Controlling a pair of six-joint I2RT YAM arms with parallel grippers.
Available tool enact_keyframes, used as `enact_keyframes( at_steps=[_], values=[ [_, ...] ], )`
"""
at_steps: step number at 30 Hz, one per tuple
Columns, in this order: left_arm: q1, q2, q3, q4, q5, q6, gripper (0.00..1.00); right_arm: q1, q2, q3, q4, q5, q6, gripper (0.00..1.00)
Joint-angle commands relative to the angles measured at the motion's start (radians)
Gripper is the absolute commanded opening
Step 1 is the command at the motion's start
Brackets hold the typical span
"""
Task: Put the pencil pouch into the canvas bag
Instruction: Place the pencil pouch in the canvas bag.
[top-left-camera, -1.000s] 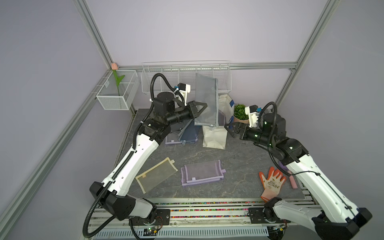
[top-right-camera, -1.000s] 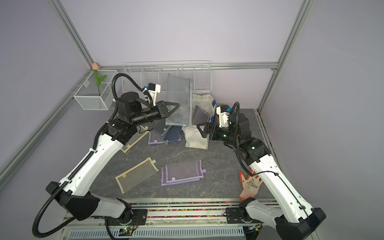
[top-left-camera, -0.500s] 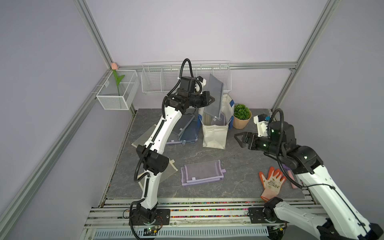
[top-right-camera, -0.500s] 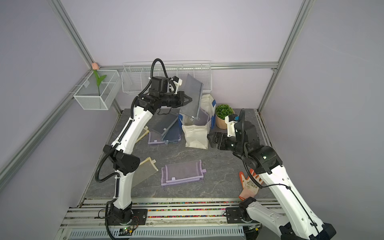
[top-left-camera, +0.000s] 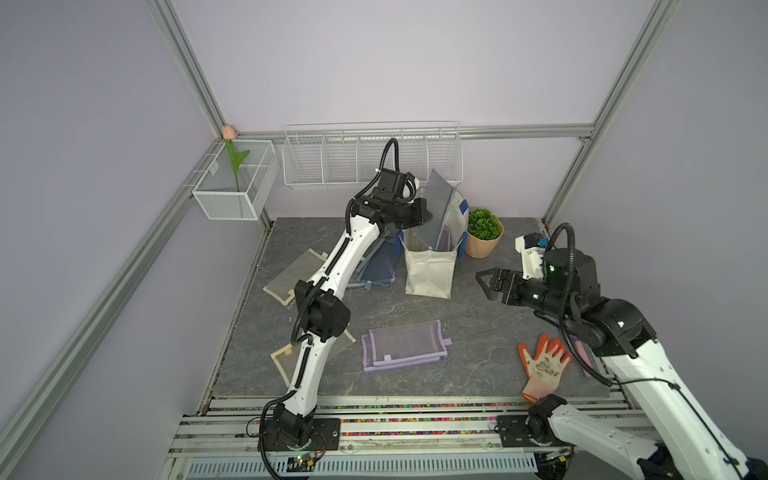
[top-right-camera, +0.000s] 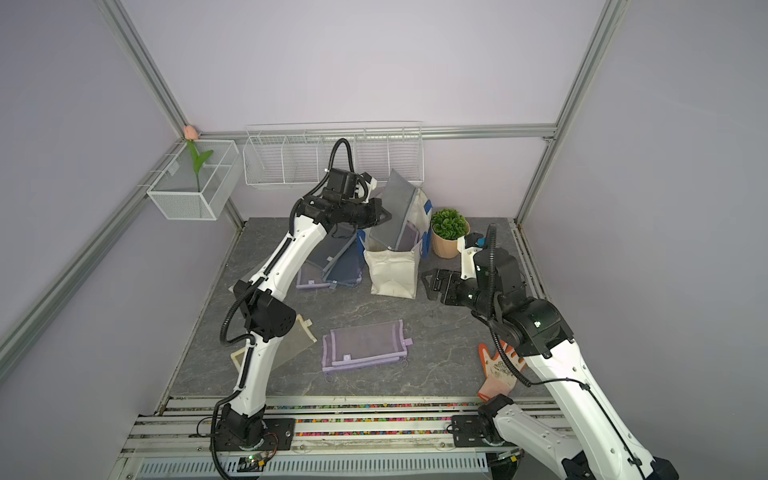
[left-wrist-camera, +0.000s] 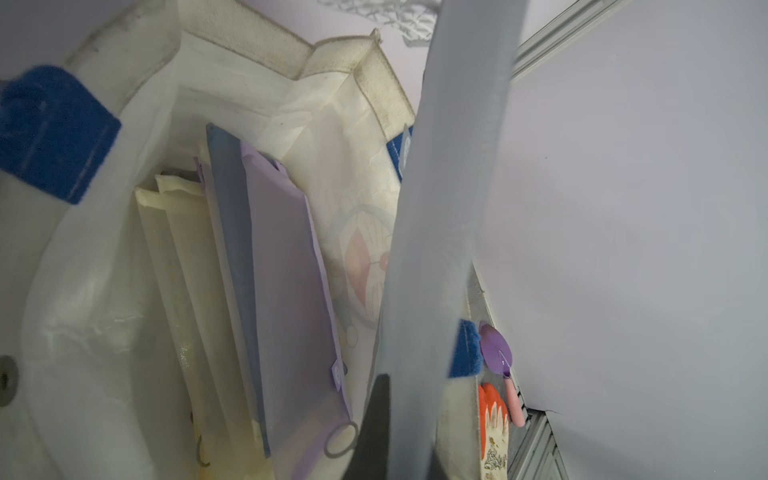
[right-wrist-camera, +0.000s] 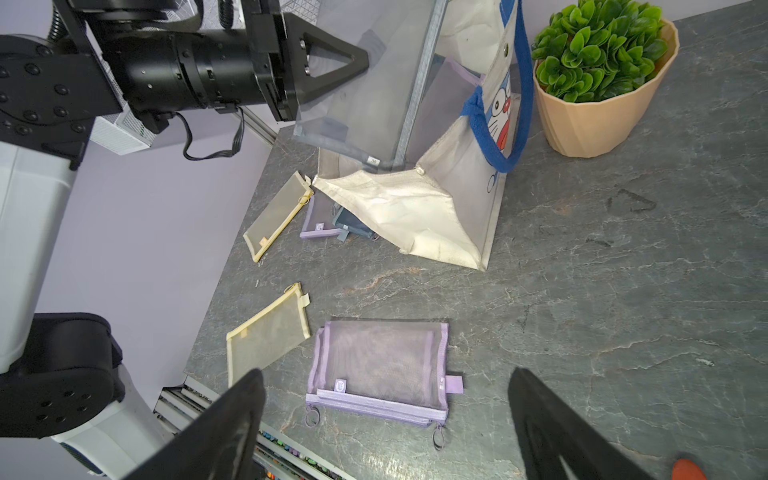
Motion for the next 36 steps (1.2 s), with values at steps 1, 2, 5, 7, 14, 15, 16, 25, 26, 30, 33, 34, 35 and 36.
enact_keyframes(
  at_steps=[1,2,5,7,14,15,16,25,26,30,33,34,35,36],
  values=[
    [-0.020,0.010,-0.036,0.009,-0.065,0.000,0.00,-0.009,0.007,-0.017,-0.003,0.011,-0.011,0.93],
    [-0.024,0.013,-0.041,0.006,-0.072,0.000,0.00,-0.010,0.008,-0.017,0.000,0.009,-0.011,0.93],
    [-0.028,0.018,-0.044,-0.008,-0.082,0.006,0.00,-0.013,0.008,-0.020,0.002,0.013,-0.011,0.93],
    [-0.028,0.022,-0.051,-0.006,-0.090,0.005,0.00,-0.016,0.007,-0.026,0.007,0.013,-0.011,0.93],
    [-0.029,0.124,0.069,-0.029,-0.090,-0.014,0.00,-0.022,0.018,-0.036,0.026,0.004,-0.006,0.93],
    [-0.032,0.130,0.071,-0.031,-0.084,-0.017,0.00,-0.023,0.016,-0.036,0.027,0.006,-0.004,0.93],
    [-0.035,0.131,0.063,-0.029,-0.088,-0.013,0.00,-0.024,0.013,-0.038,0.029,0.008,-0.003,0.93],
    [-0.039,0.083,0.010,-0.012,-0.140,0.001,0.33,-0.028,-0.012,-0.054,0.029,0.027,0.002,0.94],
    [-0.040,0.077,0.011,-0.014,-0.145,0.004,0.41,-0.028,-0.012,-0.054,0.032,0.026,0.003,0.93],
    [-0.038,0.037,0.026,-0.050,-0.186,0.040,0.63,-0.030,-0.012,-0.058,0.037,0.025,0.005,0.93],
    [-0.032,-0.035,0.021,-0.091,-0.224,0.093,0.68,-0.030,-0.011,-0.072,0.040,0.022,-0.001,0.94],
    [-0.031,-0.072,0.009,-0.101,-0.233,0.117,0.69,-0.030,-0.009,-0.076,0.037,0.016,-0.005,0.93],
    [-0.032,-0.104,-0.010,-0.112,-0.239,0.141,0.70,-0.029,-0.005,-0.082,0.035,0.010,-0.010,0.94],
    [-0.032,-0.144,-0.033,-0.124,-0.246,0.161,0.70,-0.028,-0.003,-0.088,0.032,0.000,-0.016,0.94]
  ],
)
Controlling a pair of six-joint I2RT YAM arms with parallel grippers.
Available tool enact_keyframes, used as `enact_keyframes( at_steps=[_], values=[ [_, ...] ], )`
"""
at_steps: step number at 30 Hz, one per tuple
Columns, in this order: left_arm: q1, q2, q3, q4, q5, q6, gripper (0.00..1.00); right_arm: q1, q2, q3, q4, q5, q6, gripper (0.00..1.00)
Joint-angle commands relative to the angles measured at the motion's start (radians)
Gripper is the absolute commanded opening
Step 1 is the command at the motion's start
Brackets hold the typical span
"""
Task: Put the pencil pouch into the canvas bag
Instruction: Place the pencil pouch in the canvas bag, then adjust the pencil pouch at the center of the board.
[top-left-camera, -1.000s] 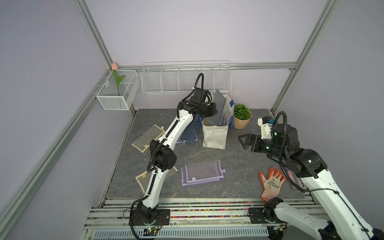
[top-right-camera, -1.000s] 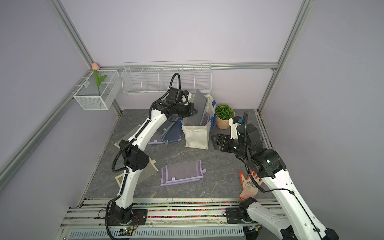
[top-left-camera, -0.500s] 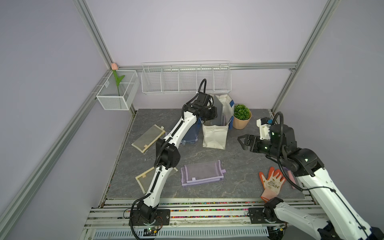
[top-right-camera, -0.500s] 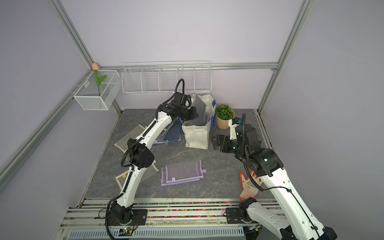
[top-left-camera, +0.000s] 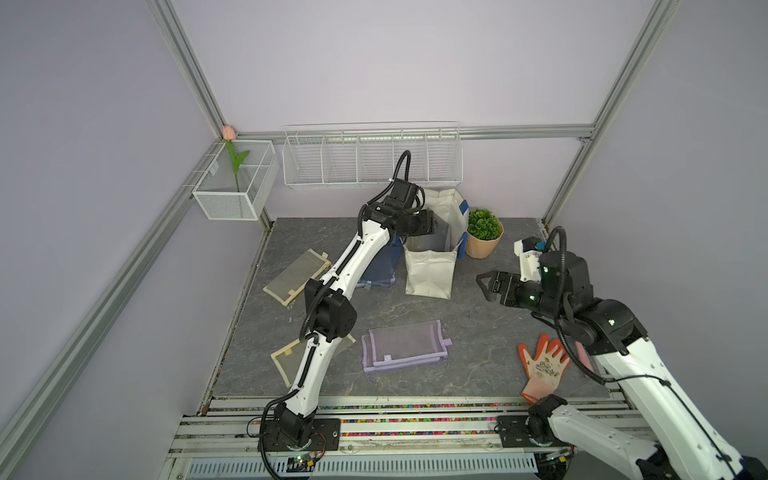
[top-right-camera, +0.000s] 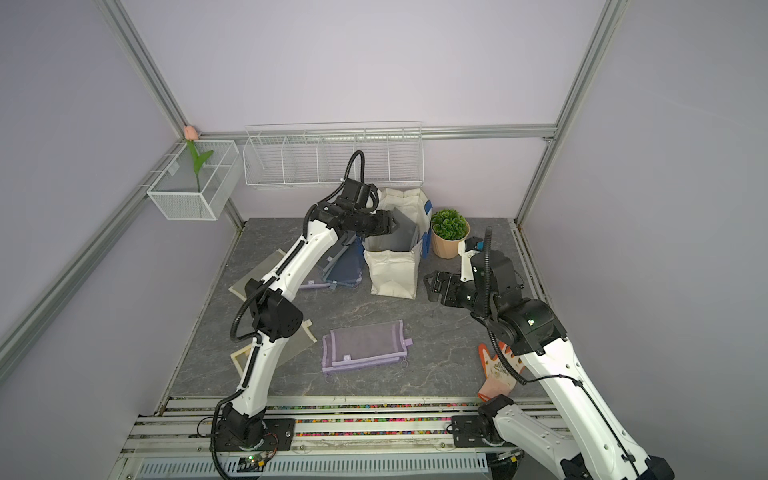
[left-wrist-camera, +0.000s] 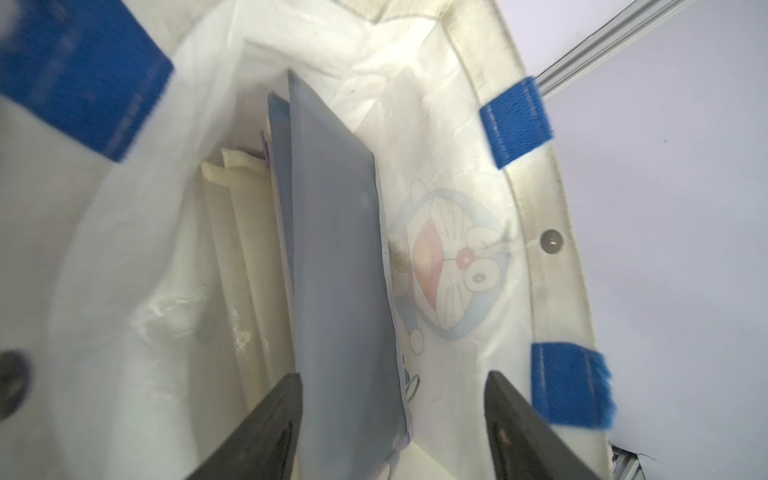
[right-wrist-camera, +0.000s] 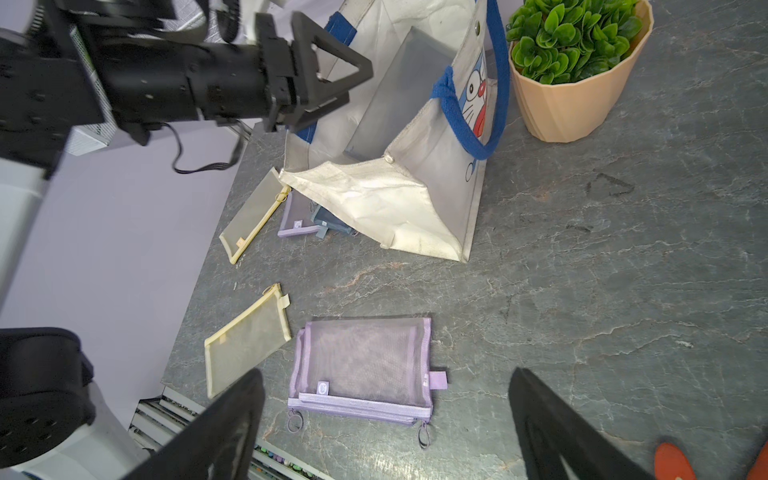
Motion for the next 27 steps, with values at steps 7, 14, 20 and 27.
enact_keyframes(
  at_steps=[7,14,20,27],
  values=[
    [0.005,-0.601,-0.558,0.013,-0.029,0.107,0.75,0.036,0.026,-0.098,0.021,-0.082,-0.035,0.96],
    [-0.026,-1.067,-1.410,0.324,0.136,-0.226,0.77,0.182,0.263,-0.066,0.083,-0.172,-0.121,0.96],
    [-0.040,-1.312,-1.870,0.532,0.169,-0.476,0.79,0.240,0.482,-0.049,0.239,-0.236,-0.105,0.97],
    [-0.037,-1.396,-2.066,0.567,0.178,-0.550,0.80,0.288,0.689,0.008,0.303,-0.275,-0.087,0.99]
  ],
)
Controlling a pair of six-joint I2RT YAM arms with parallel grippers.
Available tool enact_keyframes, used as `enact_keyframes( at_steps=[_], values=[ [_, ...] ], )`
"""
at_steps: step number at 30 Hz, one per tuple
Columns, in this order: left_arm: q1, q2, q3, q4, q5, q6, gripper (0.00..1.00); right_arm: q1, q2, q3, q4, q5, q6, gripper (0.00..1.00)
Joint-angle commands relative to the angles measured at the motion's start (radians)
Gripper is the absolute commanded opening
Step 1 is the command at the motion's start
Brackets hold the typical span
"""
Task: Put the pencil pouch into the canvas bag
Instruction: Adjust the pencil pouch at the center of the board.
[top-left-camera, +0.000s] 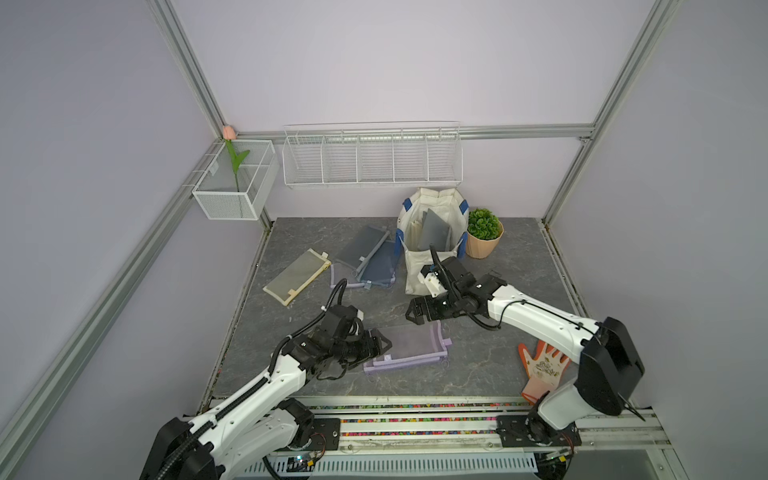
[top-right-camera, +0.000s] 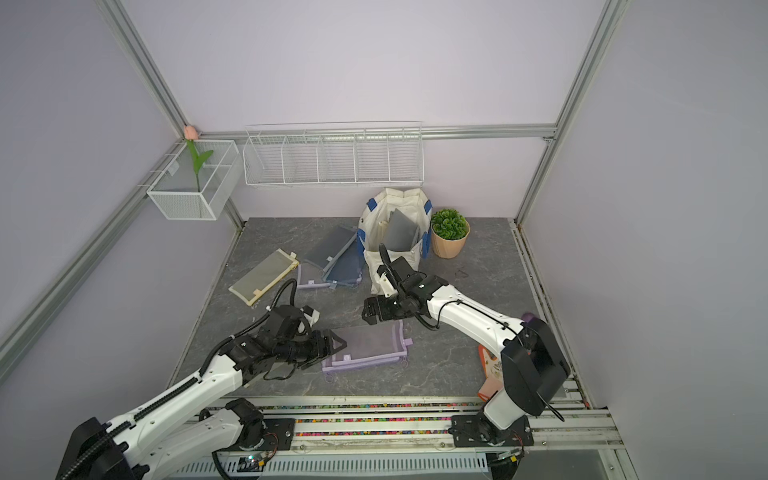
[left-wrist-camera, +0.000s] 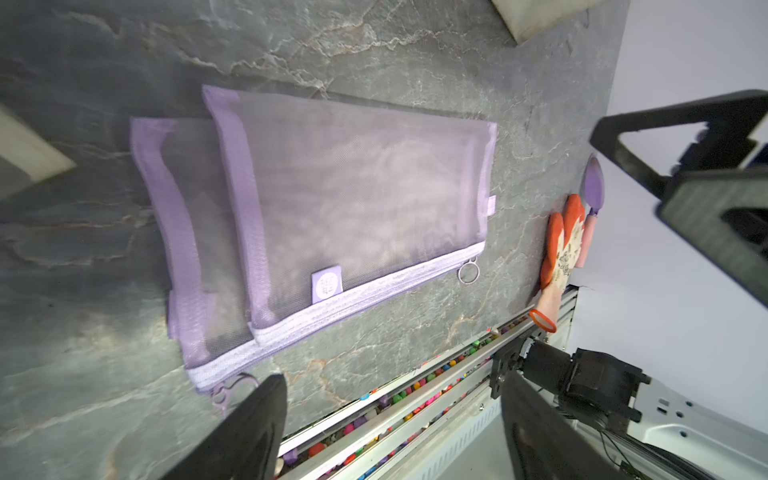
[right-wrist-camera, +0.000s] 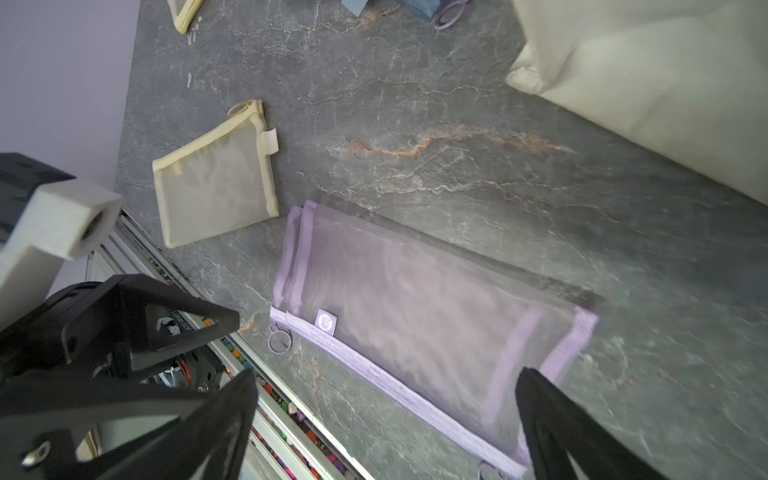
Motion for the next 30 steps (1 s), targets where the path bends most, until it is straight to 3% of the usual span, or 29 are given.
enact_keyframes(
  at_steps=[1,10,16,21,25,30],
  values=[
    [0.005,-0.015,-0.039,0.065,0.004,-0.064,0.80,0.033,0.054,0.028,0.044,-0.028,0.000,1.00],
    [0.053,0.034,-0.123,0.194,-0.024,-0.122,0.72,0.051,0.073,-0.121,0.084,0.022,0.069,0.98],
    [0.058,0.097,-0.119,0.221,-0.018,-0.105,0.65,0.050,-0.002,-0.150,0.062,0.028,0.089,0.98],
    [0.061,0.102,0.000,0.061,-0.106,0.027,0.63,0.050,-0.147,-0.218,-0.007,0.007,0.136,0.98],
    [0.134,0.205,0.104,0.023,-0.100,0.141,0.63,0.052,-0.274,-0.312,0.008,-0.045,0.173,0.99],
    [0.157,0.414,0.255,0.019,-0.107,0.267,0.65,0.071,-0.220,-0.280,-0.003,-0.111,0.075,0.99]
  ],
)
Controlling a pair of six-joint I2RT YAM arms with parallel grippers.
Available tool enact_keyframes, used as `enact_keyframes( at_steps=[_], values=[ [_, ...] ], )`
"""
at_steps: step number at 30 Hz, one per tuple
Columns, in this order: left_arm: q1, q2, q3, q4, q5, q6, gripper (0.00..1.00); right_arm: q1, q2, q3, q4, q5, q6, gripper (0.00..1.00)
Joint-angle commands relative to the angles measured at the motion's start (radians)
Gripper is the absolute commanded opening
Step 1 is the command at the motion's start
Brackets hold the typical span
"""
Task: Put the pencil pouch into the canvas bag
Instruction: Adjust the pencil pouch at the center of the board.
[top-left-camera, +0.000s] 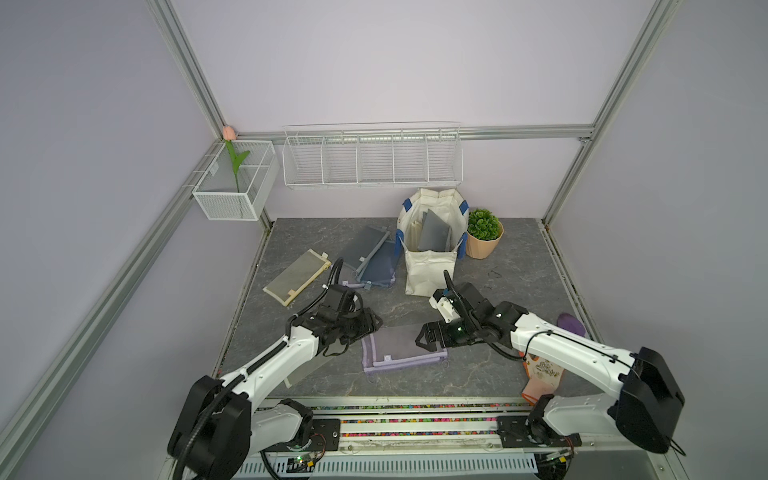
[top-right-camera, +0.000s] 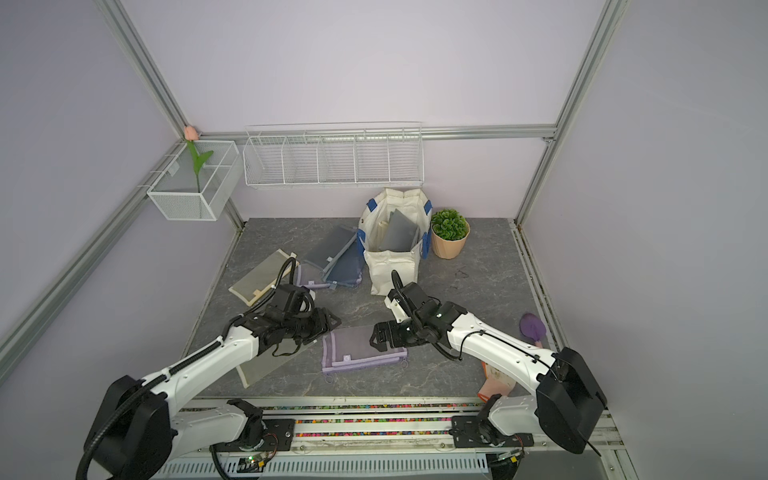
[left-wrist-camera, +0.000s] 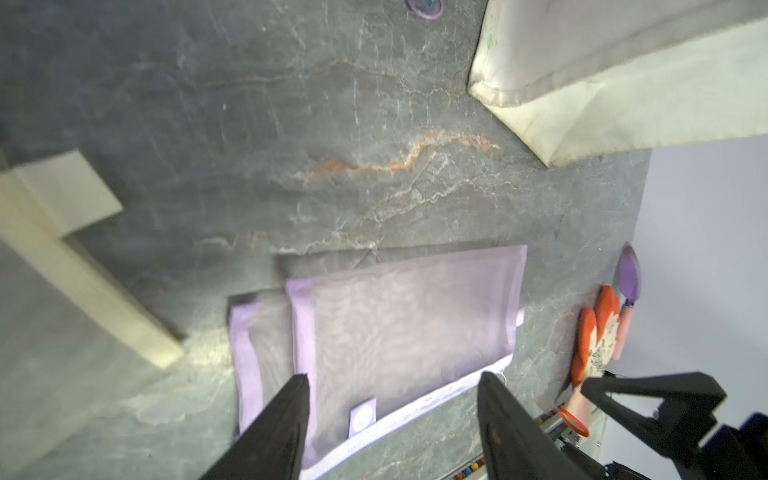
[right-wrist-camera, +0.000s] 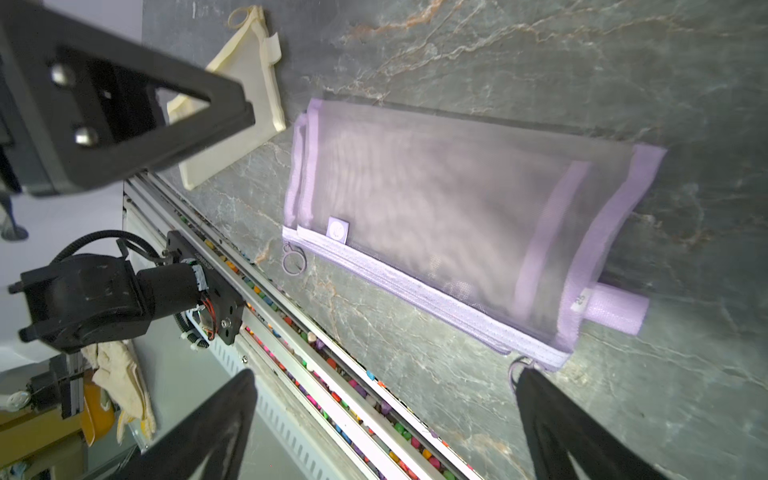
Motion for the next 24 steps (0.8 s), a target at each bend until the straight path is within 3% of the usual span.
enact_keyframes(
  at_steps=[1,4,8,18,24],
  values=[
    [0.010,0.139,0.102,-0.046,-0.003,0.140,0.65,0.022,0.065,0.004,0.001,-0.069,-0.044,0.99],
    [0.011,0.282,0.198,-0.072,0.030,0.205,0.66,0.041,0.127,-0.012,0.053,-0.082,-0.036,0.98],
    [0.010,0.356,0.238,-0.057,0.053,0.227,0.66,0.047,0.173,-0.058,0.110,-0.079,0.001,0.98],
    [-0.003,0.338,0.146,-0.022,0.112,0.204,0.65,0.009,0.326,0.009,0.111,-0.011,-0.004,0.99],
    [-0.046,0.289,0.083,0.022,0.126,0.144,0.57,-0.054,0.377,0.062,0.089,0.017,-0.019,0.98]
  ],
)
